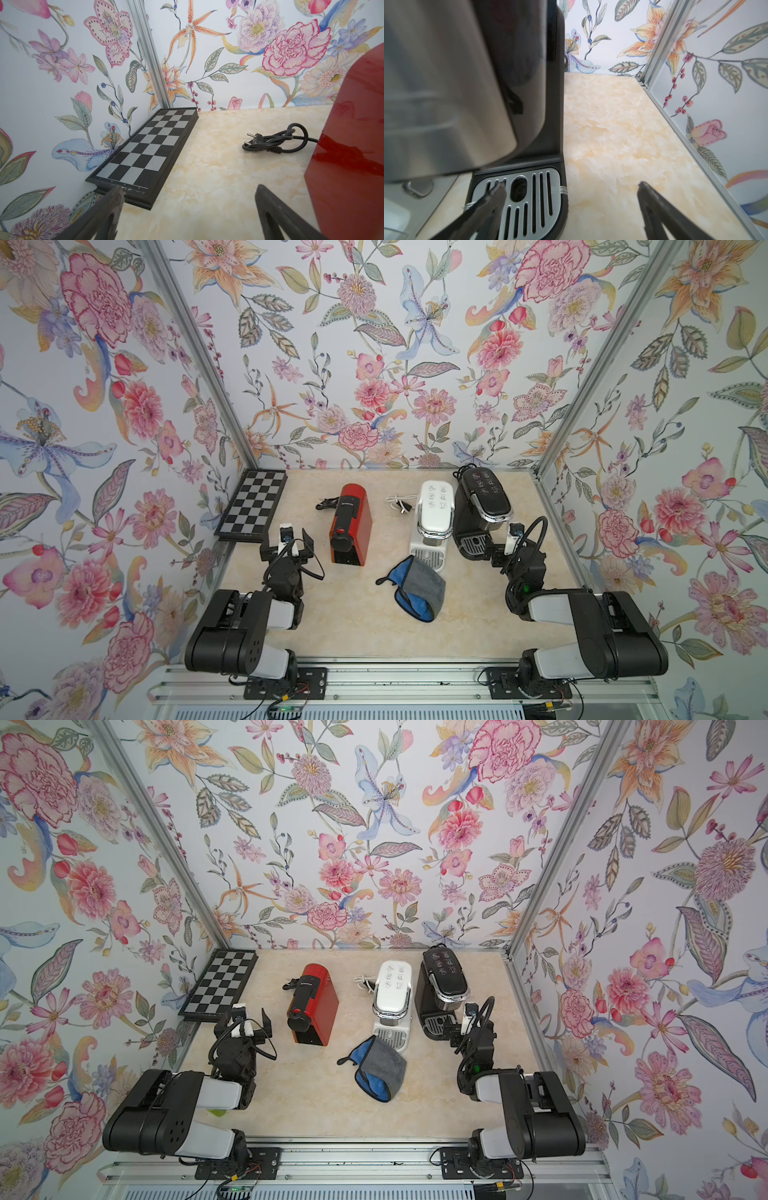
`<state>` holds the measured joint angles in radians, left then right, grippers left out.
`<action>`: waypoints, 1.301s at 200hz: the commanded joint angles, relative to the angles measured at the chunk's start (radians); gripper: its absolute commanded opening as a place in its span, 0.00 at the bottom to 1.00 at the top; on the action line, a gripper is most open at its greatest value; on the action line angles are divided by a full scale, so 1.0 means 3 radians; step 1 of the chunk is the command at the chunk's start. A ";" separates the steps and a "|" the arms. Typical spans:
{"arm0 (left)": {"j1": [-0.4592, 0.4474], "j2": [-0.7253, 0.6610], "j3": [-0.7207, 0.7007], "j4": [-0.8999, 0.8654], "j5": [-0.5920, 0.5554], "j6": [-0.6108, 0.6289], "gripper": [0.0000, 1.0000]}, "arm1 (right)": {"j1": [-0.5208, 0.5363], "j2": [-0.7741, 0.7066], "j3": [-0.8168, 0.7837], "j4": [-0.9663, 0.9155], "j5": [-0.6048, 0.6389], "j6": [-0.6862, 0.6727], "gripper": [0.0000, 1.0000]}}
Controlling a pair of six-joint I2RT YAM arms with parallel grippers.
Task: Wipe the surface of a coffee machine
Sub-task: Pick up the cleaning item at the center of the board.
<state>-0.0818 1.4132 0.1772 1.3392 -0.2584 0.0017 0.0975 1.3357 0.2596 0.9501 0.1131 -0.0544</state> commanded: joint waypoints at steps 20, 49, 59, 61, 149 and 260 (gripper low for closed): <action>-0.0052 -0.0473 -0.0028 -0.0374 -0.0148 -0.0023 0.99 | -0.0027 -0.0988 0.0346 -0.1580 -0.0088 0.0699 1.00; -0.0016 -0.0930 -0.0024 -0.0859 -0.0081 -0.0349 0.99 | -0.0100 -0.1318 0.0342 -0.2027 -0.0514 0.1250 1.00; 0.0004 -0.1020 -0.0028 -0.0895 -0.0069 -0.0507 0.99 | -0.0086 -0.1314 0.0425 -0.2259 -0.0714 0.1256 1.00; 0.0006 -0.1038 -0.0028 -0.0915 -0.0063 -0.0539 0.99 | -0.0075 -0.1306 0.0448 -0.2302 -0.0740 0.1259 1.00; 0.0026 -0.1496 0.0132 -0.2214 0.0923 -0.1297 0.99 | 0.1038 -0.1091 0.0811 -0.3270 -0.0598 0.1325 1.00; 0.0024 -0.1139 -0.0207 -0.1749 0.1781 -0.1692 0.99 | 0.2779 -0.0664 0.0885 -0.3888 0.0139 0.1261 1.00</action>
<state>-0.0830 1.0519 0.1394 0.7395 0.2287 -0.4614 0.8921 1.1408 0.5217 -0.1421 0.0891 0.3290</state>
